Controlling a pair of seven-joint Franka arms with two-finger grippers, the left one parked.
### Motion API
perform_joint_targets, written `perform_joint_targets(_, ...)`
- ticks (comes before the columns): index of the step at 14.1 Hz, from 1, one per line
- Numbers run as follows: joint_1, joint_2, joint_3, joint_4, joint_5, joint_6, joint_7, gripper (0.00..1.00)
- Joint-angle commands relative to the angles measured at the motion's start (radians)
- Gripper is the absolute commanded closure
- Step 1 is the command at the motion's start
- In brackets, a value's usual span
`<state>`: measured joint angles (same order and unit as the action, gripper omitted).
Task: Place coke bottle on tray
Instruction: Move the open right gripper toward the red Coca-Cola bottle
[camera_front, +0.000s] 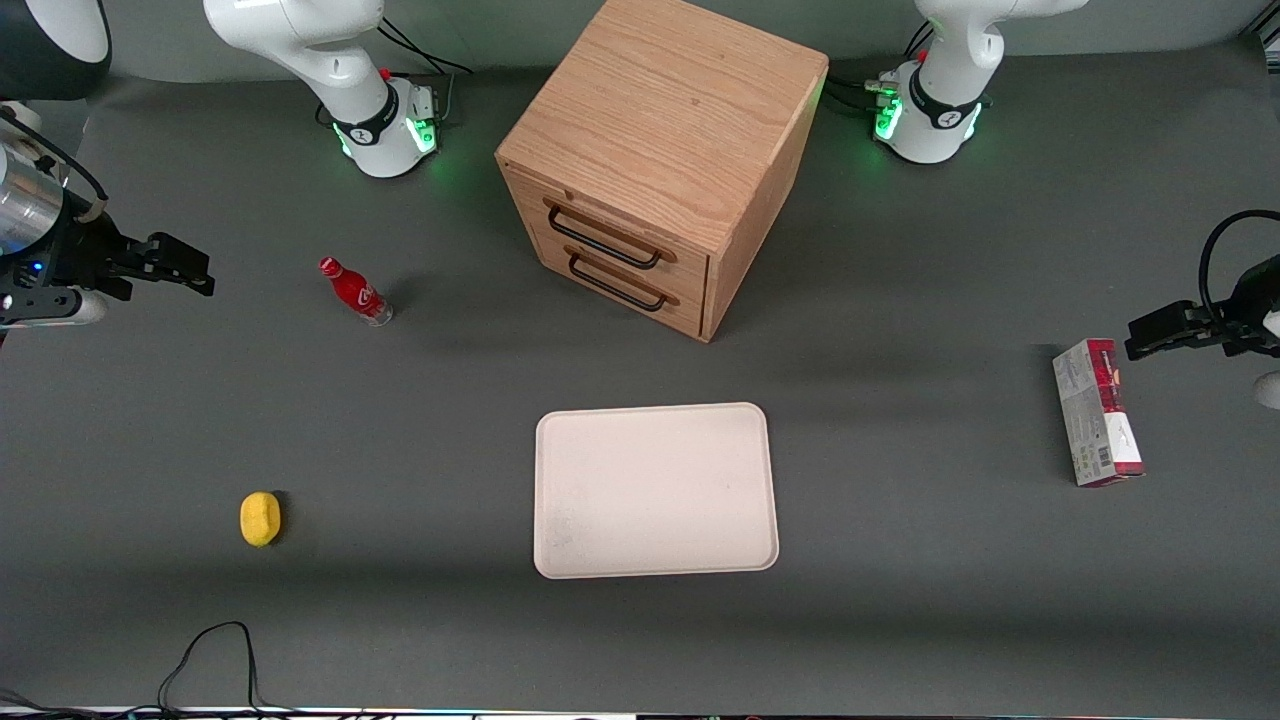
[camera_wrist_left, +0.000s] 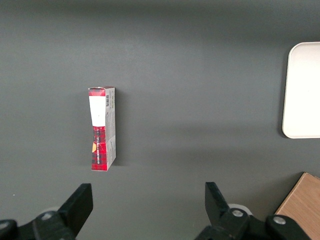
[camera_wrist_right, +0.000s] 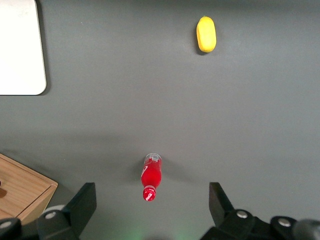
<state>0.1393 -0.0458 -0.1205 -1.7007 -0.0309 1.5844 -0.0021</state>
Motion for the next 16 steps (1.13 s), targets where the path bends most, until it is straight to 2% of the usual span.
perform_joint_targets(1, -0.009, 0.018, 0.012, 0.035, -0.004, -0.032, -0.006, 0.00)
perform_joint_targets(5, -0.004, 0.020, 0.013, 0.015, 0.006, -0.037, 0.008, 0.00)
perform_joint_targets(7, -0.004, -0.006, 0.012, -0.084, 0.034, -0.011, 0.007, 0.00)
perform_joint_targets(12, -0.003, -0.193, 0.012, -0.520, 0.039, 0.299, 0.007, 0.00)
perform_joint_targets(16, -0.001, -0.259, 0.012, -0.776, 0.039, 0.515, 0.007, 0.00)
